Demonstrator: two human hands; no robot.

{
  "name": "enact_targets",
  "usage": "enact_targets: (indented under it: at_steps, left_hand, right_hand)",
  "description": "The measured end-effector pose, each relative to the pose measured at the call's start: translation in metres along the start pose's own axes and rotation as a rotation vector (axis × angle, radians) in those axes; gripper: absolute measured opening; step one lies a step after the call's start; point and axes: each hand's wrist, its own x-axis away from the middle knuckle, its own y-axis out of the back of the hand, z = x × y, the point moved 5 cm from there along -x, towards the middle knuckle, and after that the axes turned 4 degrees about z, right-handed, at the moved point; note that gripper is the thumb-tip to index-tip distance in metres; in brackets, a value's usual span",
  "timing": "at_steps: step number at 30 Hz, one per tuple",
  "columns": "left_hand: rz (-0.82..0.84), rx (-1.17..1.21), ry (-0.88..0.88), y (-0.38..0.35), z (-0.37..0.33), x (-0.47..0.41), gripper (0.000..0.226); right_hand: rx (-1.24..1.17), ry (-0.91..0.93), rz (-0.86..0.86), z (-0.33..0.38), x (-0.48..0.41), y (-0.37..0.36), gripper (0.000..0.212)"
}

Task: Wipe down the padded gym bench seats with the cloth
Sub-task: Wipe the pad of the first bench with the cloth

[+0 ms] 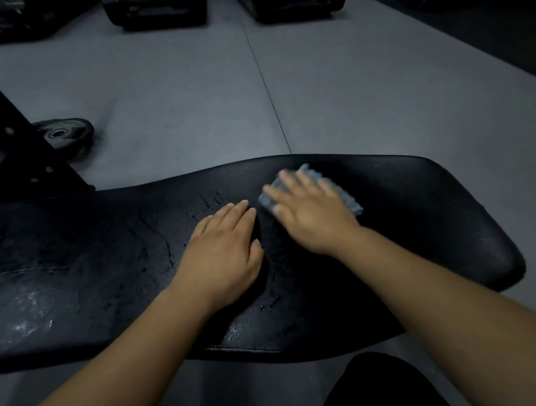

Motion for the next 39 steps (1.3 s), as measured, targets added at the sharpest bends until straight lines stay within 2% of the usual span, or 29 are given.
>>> enact_targets:
  at_steps: [2,3,5,7,8,10,13,15,17,19,21,23,25,27,29,31,33,34,37,39]
  left_hand:
    - [-0.011,0.001,0.005,0.002,0.005,0.001,0.072]
    - [-0.011,-0.002,0.01,0.002,0.009,0.003,0.072]
    - [-0.013,-0.006,0.011,0.002,0.013,0.007,0.078]
    - [-0.017,-0.008,0.01,0.0,0.013,0.011,0.082]
    - [-0.021,-0.007,0.016,-0.001,0.013,0.012,0.083]
    - [-0.033,-0.002,0.023,-0.002,0.013,0.013,0.081]
    - [-0.05,0.016,0.023,-0.003,0.015,0.014,0.075]
    - [-0.052,0.027,0.016,-0.003,0.015,0.013,0.074]
    - [-0.054,0.035,0.02,-0.002,0.014,0.015,0.071]
    - [-0.055,0.031,0.021,-0.001,0.012,0.015,0.07]
    - [-0.065,0.021,0.026,0.0,0.013,0.015,0.072]
    - [-0.067,0.021,0.037,-0.002,0.015,0.014,0.072]
    - [-0.063,0.02,0.039,-0.002,0.015,0.014,0.073]
    - [-0.063,0.015,0.042,-0.002,0.016,0.015,0.076]
    - [-0.055,0.015,0.047,-0.003,0.016,0.015,0.079]
    - [-0.054,0.021,0.05,-0.002,0.016,0.014,0.081]
    - [-0.052,0.017,0.047,-0.003,0.016,0.014,0.082]
    - [-0.052,0.016,0.041,-0.003,0.016,0.014,0.082]
    - [-0.057,0.021,0.04,-0.003,0.015,0.015,0.078]
    - [-0.073,0.019,0.035,-0.002,0.015,0.014,0.074]
  right_hand:
    - [-0.052,0.218,0.026,0.018,0.044,-0.005,0.07]
    - [-0.065,0.246,0.039,0.01,0.055,-0.005,0.074]
    - [-0.032,0.16,0.008,-0.028,0.036,0.0,0.074]
    - [0.026,-0.09,-0.03,-0.062,-0.008,0.01,0.061]
    - [0.01,-0.191,-0.027,-0.065,-0.027,0.012,0.056]
    - [-0.028,-0.221,-0.021,-0.038,-0.045,0.011,0.055]
    - [-0.076,0.095,-0.011,0.022,-0.003,-0.001,0.06]
    - [-0.114,0.223,0.005,0.019,0.031,-0.004,0.066]
    - [-0.048,0.127,-0.005,-0.021,0.016,0.001,0.064]
    - [0.012,-0.089,-0.03,-0.056,-0.022,0.011,0.056]
    - [0.008,-0.173,-0.04,-0.044,-0.052,0.016,0.053]
    - [0.002,-0.075,-0.021,-0.007,-0.048,0.01,0.053]
    - [0.005,0.143,0.01,0.022,0.001,0.0,0.057]
    - [-0.036,0.308,0.047,0.02,0.062,-0.008,0.067]
    - [-0.043,0.266,0.064,-0.017,0.071,-0.006,0.069]
    - [0.001,0.102,0.011,-0.05,0.038,0.003,0.067]
    - [0.037,-0.049,-0.017,-0.036,0.018,0.007,0.059]
    - [0.053,-0.034,-0.033,-0.017,0.026,0.002,0.058]
    - [0.037,0.293,-0.015,0.044,0.115,-0.019,0.059]
    - [-0.027,0.328,-0.012,0.031,0.152,-0.021,0.054]
